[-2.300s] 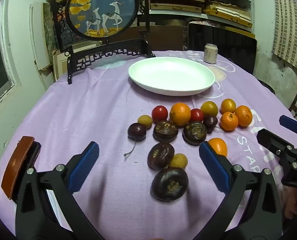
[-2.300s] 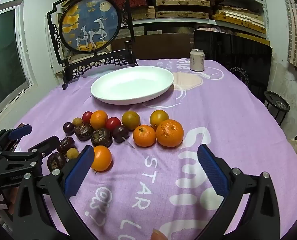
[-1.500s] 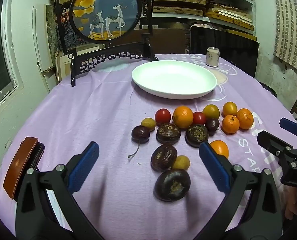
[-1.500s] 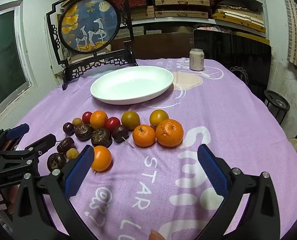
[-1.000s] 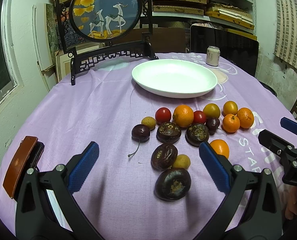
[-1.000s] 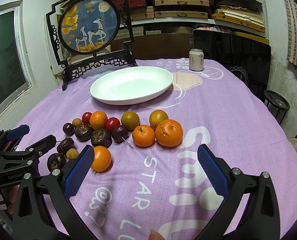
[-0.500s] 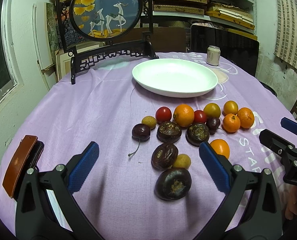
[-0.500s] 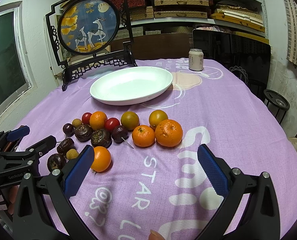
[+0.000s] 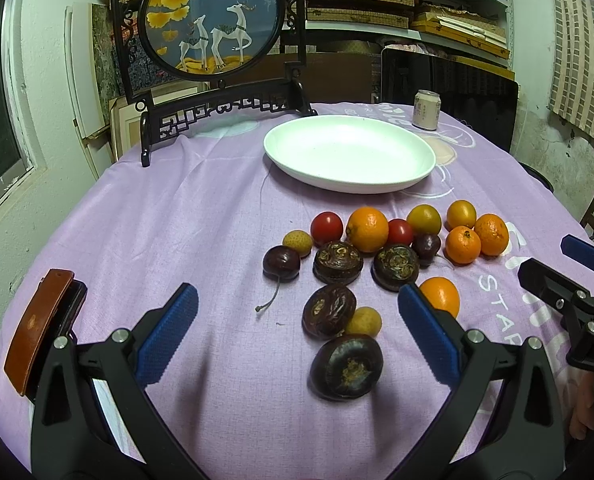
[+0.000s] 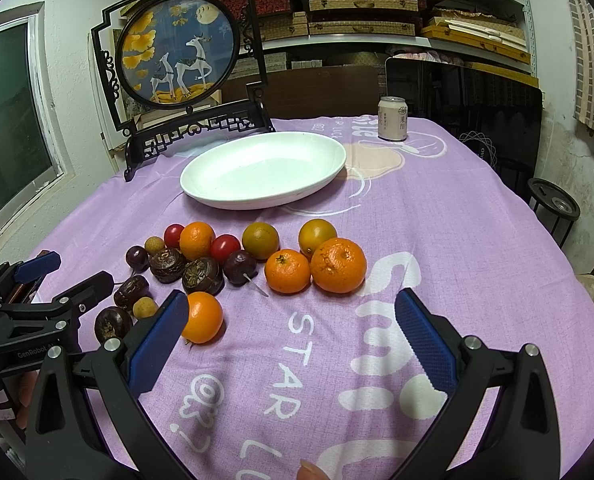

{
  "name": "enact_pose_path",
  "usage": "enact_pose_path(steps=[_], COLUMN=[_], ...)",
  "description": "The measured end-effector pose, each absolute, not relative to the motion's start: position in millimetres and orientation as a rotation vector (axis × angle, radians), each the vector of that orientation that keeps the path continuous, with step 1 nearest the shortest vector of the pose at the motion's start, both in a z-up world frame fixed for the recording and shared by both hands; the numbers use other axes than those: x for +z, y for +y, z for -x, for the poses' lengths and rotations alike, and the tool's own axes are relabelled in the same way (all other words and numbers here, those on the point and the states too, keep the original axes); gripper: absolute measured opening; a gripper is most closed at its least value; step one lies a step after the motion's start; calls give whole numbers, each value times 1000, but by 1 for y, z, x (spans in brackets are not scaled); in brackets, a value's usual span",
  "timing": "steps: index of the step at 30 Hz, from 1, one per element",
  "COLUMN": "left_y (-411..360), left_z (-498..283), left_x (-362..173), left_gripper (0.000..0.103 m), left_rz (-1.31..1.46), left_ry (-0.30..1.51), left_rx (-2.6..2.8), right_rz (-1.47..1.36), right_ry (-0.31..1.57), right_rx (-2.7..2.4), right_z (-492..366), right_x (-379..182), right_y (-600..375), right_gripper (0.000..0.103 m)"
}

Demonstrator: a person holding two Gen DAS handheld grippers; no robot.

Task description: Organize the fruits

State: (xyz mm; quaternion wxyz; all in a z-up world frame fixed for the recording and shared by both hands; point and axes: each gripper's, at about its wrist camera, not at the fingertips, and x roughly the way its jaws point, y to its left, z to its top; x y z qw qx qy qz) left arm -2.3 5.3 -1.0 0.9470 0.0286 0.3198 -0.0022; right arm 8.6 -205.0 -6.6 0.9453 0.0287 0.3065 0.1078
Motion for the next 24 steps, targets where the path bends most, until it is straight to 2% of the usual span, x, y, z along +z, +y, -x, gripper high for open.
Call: enact_pose_path(steps=[24], left_y=[3], left_z=[2], left_x=[-6], left_gripper=[101], left_rz=[-58], left_ry=[660], left_rx=[-6], right_rz=[-60], right_ry=[626], right_rx=[220], right_z=[-9], right_x=[-7], right_y=[-205], right_gripper=[102])
